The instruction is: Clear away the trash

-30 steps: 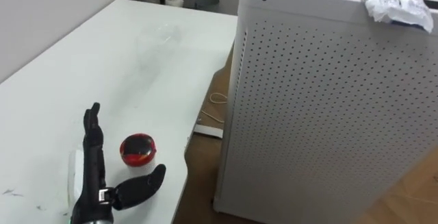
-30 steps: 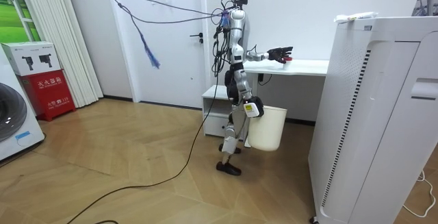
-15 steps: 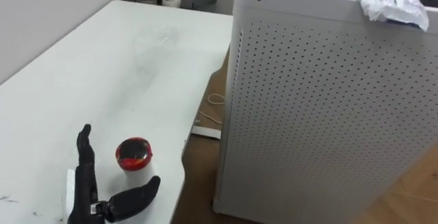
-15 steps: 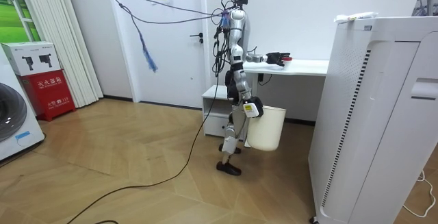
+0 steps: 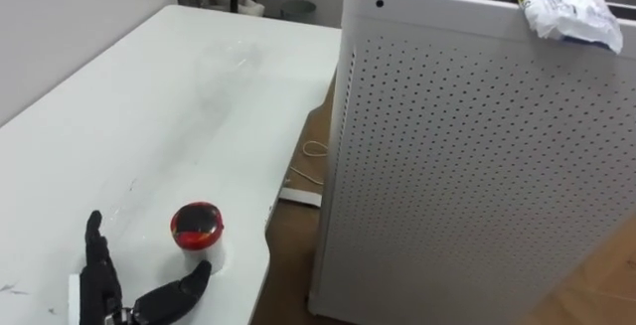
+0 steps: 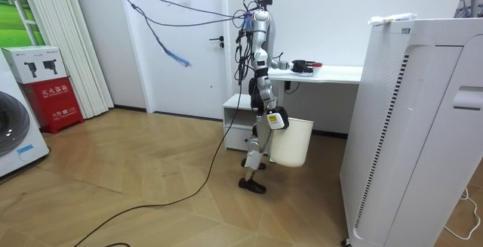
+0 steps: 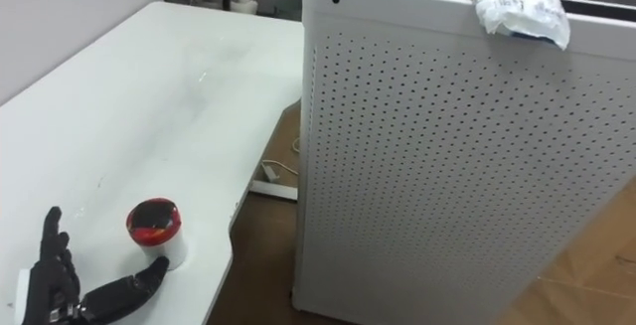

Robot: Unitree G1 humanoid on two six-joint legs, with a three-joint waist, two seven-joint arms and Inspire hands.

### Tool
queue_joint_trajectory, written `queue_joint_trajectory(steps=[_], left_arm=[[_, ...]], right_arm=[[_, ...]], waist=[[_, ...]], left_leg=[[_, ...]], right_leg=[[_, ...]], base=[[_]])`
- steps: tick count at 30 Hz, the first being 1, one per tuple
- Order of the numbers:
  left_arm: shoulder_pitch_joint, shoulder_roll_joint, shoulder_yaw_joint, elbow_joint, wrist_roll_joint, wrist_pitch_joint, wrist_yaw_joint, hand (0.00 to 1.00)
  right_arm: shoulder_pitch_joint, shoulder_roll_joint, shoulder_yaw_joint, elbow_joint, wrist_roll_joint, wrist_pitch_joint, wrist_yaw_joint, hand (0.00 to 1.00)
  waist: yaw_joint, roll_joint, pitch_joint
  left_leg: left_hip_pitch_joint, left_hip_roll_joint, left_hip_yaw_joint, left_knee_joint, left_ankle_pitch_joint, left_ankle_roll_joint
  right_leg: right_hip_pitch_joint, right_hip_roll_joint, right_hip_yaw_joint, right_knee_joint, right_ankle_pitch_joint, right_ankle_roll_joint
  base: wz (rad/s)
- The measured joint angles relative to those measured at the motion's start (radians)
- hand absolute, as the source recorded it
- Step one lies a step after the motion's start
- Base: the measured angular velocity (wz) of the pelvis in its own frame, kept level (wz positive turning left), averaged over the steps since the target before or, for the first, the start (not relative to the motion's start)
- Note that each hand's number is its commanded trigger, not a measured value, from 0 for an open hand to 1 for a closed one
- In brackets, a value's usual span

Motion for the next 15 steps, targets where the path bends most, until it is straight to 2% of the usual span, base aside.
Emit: queue_joint_trajectory(steps=[2,4,12,15], left_arm=[[-0.003,0.000,0.009,0.000,0.003,0.000,-0.006,0.00],[-0.004,0.000,0.017,0.007,0.003,0.000,-0.018,0.00],[-0.023,-0.001,0.019,0.017,0.001,0.000,-0.025,0.00],[-0.046,0.000,0.010,0.018,-0.002,0.016,-0.033,0.00]], right_arm=[[0.002,0.000,0.000,-0.006,0.000,0.003,0.000,1.00],[0.018,0.000,0.000,-0.027,0.000,0.003,-0.001,1.00],[0.027,0.000,0.001,-0.045,-0.045,0.003,-0.002,1.00],[0.024,0.000,0.016,-0.045,-0.050,0.002,-0.001,1.00]], waist=[[-0.001,-0.005,0.0015],[0.000,-0.009,-0.0015],[-0.006,-0.005,-0.0039],[-0.008,-0.004,-0.0038]], left_leg=[[0.001,0.001,0.003,-0.002,0.000,0.000],[0.001,0.002,0.010,-0.011,0.000,-0.001],[-0.011,0.004,0.023,-0.013,0.000,-0.002],[-0.018,0.004,0.022,-0.001,0.001,-0.003]], right_leg=[[0.000,0.001,0.003,0.000,0.000,0.000],[0.000,0.002,0.006,0.001,0.001,-0.002],[-0.016,0.003,0.000,0.002,0.005,-0.005],[-0.018,0.003,-0.002,0.001,0.005,-0.005]], base=[[-0.05],[-0.08],[-0.02],[0.05]])
